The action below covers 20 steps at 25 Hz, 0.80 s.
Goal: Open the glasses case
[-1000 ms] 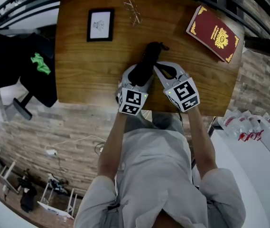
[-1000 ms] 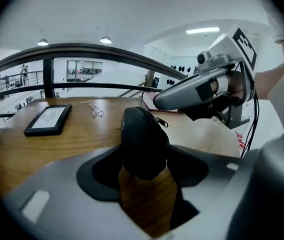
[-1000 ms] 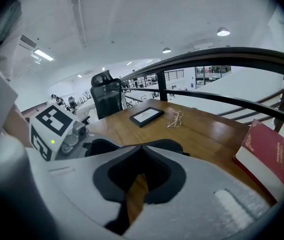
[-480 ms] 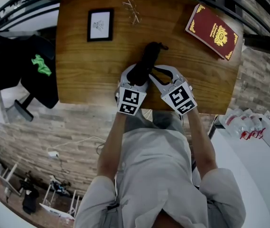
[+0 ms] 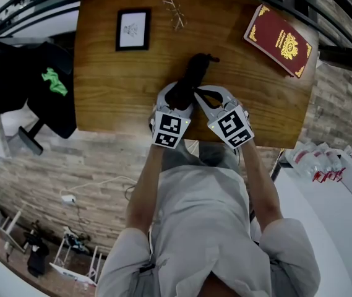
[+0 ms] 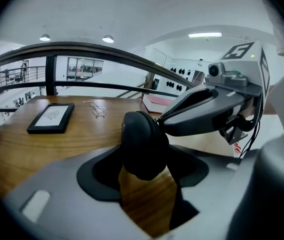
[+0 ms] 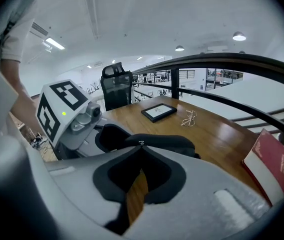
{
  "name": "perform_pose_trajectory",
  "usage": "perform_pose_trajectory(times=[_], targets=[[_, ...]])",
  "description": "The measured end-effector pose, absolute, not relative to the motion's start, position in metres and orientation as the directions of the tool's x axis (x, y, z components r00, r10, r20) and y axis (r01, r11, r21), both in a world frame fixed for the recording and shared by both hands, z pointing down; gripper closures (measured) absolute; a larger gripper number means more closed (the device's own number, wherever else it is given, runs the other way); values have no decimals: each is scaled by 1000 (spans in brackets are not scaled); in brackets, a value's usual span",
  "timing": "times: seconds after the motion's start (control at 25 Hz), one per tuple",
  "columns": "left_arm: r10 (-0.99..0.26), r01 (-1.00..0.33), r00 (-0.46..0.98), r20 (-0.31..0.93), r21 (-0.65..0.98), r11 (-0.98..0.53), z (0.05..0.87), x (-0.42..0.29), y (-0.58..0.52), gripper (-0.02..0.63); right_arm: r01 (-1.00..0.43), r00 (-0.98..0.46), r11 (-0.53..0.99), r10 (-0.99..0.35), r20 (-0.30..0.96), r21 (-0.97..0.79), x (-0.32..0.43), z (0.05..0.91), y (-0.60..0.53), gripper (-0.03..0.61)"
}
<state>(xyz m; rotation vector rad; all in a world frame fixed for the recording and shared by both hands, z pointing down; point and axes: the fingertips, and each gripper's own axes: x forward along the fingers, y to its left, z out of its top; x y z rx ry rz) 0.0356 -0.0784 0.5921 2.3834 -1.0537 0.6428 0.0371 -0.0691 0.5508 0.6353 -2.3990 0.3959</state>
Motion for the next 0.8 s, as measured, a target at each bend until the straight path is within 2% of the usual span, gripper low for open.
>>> perform_pose_trajectory(times=[0.8], targets=[[-541, -751, 611, 578, 209, -626, 595, 35, -64, 313, -538, -686, 823, -301, 662, -182, 43, 553, -64, 575]])
